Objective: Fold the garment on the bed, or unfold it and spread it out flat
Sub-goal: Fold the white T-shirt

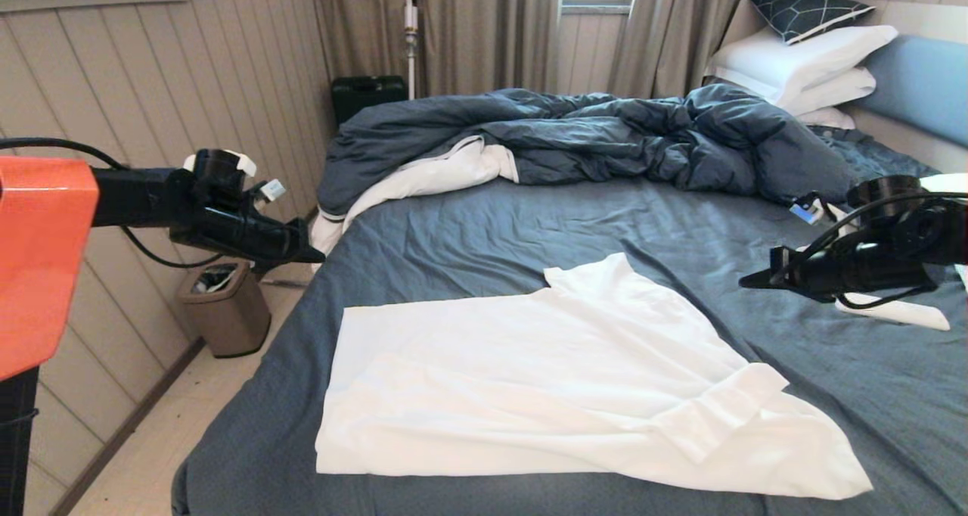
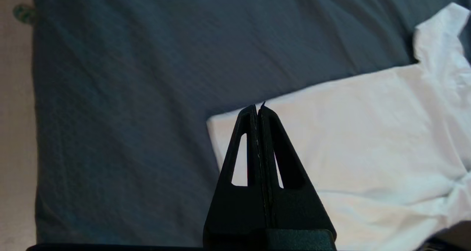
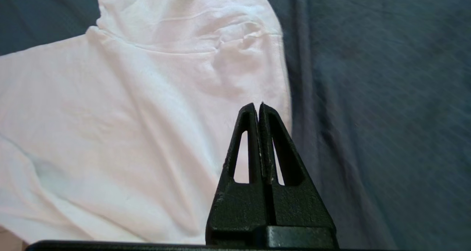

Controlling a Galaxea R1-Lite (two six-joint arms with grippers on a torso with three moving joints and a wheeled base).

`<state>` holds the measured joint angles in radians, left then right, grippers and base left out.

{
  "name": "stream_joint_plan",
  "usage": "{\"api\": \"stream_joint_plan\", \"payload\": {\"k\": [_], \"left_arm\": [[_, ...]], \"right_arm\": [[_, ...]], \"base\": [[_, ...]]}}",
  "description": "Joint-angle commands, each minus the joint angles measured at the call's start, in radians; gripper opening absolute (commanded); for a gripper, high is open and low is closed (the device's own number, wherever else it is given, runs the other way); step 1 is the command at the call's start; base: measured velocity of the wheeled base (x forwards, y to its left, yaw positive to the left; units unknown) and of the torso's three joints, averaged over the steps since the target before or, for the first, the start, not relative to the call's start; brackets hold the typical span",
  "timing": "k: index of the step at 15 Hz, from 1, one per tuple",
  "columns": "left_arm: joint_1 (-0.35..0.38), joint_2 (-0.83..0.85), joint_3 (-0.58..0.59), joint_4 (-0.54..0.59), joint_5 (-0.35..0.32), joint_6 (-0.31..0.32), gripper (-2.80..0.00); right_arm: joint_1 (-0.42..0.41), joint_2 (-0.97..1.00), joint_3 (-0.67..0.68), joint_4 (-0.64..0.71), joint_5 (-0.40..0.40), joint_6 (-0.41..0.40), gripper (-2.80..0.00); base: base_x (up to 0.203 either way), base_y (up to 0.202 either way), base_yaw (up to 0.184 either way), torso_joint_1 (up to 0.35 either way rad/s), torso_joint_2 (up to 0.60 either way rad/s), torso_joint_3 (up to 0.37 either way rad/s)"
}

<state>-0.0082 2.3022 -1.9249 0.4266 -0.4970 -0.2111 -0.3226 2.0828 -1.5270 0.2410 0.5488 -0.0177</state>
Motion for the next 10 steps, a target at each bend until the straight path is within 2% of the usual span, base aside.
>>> {"api": "stream_joint_plan", "payload": {"k": [1,3,7,10], "left_arm": [[0.016,0.042,-0.011,0.002,-0.004,-0.002,-2.8],[0.024,0.026,-0.003,0.012,-0.005,-0.002,-2.8],[0.034,-0.027,0.026,0.039,-0.008,-0.004,-2.8],[0.04,-0.124,0.101,0.044,-0.011,-0.004,-2.8]], "right_arm": [[0.028,0.042,-0.014,-0.003,-0.016,0.001,-2.8],[0.037,0.067,-0.032,-0.007,-0.071,0.002,-2.8],[0.031,0.069,-0.048,-0.006,-0.092,0.036,-2.8],[0.026,0.084,-0.091,-0.009,-0.134,0.076,-2.8]], "base": [[0.0,0.0,0.0,0.0,0.0,0.0],[0.0,0.0,0.0,0.0,0.0,0.0],[0.0,0.0,0.0,0.0,0.0,0.0],[0.0,0.0,0.0,0.0,0.0,0.0]]}}
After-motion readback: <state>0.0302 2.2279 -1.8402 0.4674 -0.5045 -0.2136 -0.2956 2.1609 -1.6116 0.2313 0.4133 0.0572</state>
